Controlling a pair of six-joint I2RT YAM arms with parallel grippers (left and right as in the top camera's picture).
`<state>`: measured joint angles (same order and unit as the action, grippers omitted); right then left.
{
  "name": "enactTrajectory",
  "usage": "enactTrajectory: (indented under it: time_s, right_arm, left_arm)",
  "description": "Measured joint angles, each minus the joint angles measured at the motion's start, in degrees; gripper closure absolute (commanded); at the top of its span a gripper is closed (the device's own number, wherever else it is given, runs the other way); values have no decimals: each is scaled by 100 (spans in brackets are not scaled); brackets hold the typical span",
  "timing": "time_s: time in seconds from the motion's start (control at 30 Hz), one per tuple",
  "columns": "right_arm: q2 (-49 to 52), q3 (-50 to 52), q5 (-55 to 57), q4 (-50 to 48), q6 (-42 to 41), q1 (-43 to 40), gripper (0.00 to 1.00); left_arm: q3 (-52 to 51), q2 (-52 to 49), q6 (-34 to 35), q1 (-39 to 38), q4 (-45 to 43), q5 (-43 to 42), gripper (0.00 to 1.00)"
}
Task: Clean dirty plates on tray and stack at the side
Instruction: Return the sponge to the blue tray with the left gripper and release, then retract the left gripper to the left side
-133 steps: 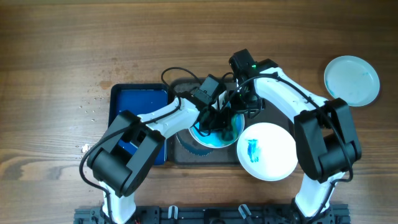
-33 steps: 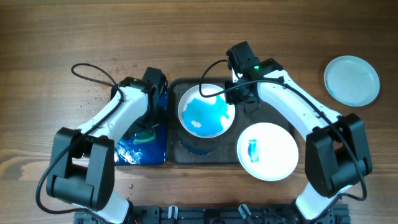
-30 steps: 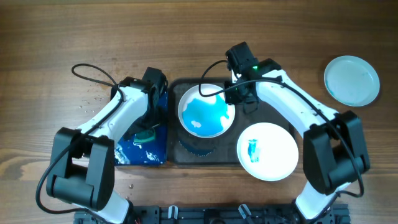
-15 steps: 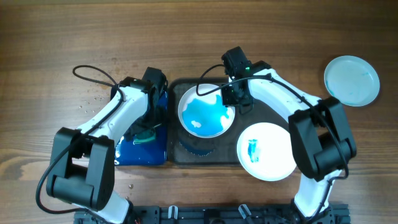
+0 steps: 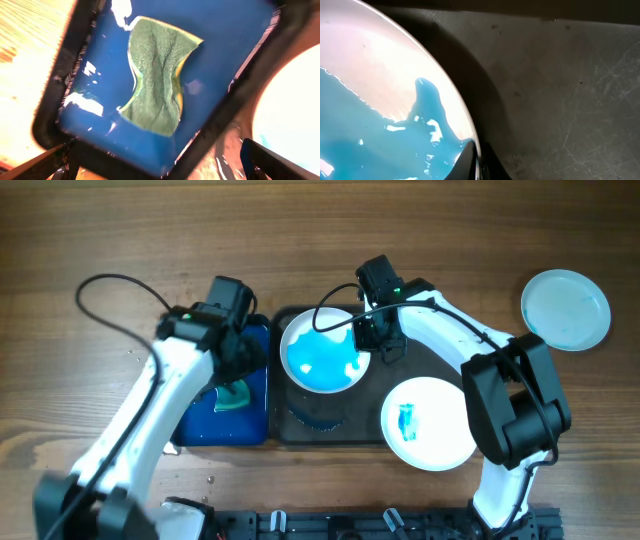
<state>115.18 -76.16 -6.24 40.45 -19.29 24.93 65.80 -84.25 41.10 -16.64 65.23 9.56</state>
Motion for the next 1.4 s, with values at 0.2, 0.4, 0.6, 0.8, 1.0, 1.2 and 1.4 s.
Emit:
enactTrajectory:
  time_s: [0.2, 0.4, 0.6, 0.8, 1.0, 1.2, 1.4]
  right_arm:
    - [0, 0, 0, -33, 0, 0, 95]
    - [-42, 0, 4, -17, 11, 0, 95]
    - [-540, 7, 240, 264, 68, 0, 95]
    - [-1392, 7, 553, 470, 267, 7, 95]
    - [-2133, 7, 802, 616, 341, 66, 95]
    - [-2339, 7, 831, 859, 361, 79, 95]
    - [-2339, 7, 846, 907, 398, 79, 95]
  left_arm:
    - [210, 984, -55, 2, 413, 50, 0]
    - [273, 2122, -61, 7, 492, 273, 0]
    - [275, 2839, -90, 11, 485, 525, 0]
    - [275, 2968, -101, 11, 472, 931, 0]
    - [275, 2750, -101, 13, 476, 1123, 0]
    - [275, 2306, -98, 13, 490, 1165, 0]
    - [275, 1912, -101, 219, 490, 1165, 0]
